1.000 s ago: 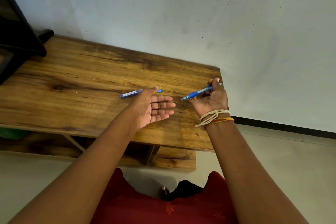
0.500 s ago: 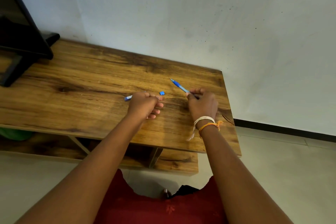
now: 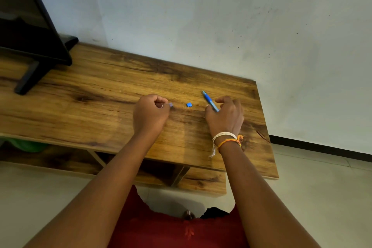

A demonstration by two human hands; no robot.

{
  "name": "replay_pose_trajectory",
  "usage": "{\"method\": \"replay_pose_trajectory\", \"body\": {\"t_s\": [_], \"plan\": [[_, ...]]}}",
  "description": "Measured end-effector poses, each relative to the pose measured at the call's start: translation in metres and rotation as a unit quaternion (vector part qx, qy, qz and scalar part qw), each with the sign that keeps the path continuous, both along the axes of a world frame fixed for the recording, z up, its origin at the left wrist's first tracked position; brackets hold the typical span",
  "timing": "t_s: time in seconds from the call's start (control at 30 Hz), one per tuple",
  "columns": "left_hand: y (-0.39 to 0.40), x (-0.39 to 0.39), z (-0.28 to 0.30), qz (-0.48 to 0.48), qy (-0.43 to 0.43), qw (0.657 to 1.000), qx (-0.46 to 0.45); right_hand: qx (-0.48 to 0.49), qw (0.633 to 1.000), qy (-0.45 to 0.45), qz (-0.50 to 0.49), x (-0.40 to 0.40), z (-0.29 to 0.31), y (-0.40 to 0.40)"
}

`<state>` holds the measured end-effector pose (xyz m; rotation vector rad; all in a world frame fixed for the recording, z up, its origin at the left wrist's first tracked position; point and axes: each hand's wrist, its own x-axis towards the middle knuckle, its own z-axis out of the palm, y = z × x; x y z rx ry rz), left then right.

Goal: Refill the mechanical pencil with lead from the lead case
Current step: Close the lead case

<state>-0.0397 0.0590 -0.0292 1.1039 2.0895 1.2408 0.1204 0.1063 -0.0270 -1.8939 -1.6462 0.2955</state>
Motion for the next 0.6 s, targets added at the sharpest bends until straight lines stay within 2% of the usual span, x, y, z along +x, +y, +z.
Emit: {"method": "replay_pose_trajectory", "body": {"t_s": [0.1, 0.23, 0.3, 0.4, 0.6], "plan": [[-0.001, -0.005, -0.007, 0.004, 0.087, 0.996, 0.006, 0.016, 0.995, 0.024, 0.097, -0.018, -0.002, -0.002], [-0.003, -0.012, -0.013, -0.024, 0.146, 0.989, -0.002, -0.031, 0.98, -0.025, 0.193, -0.037, -0.009, -0.003], [-0.004, -0.018, -0.015, -0.056, 0.177, 0.982, -0.033, -0.04, 0.977, -0.059, 0.2, -0.042, -0.012, -0.001], [-0.005, -0.022, -0.017, -0.081, 0.208, 0.973, -0.052, -0.033, 0.983, -0.054, 0.173, -0.044, -0.012, 0.001], [-0.004, -0.024, -0.017, -0.08, 0.184, 0.979, -0.029, -0.037, 0.988, -0.04, 0.143, -0.045, -0.008, 0.001]]}}
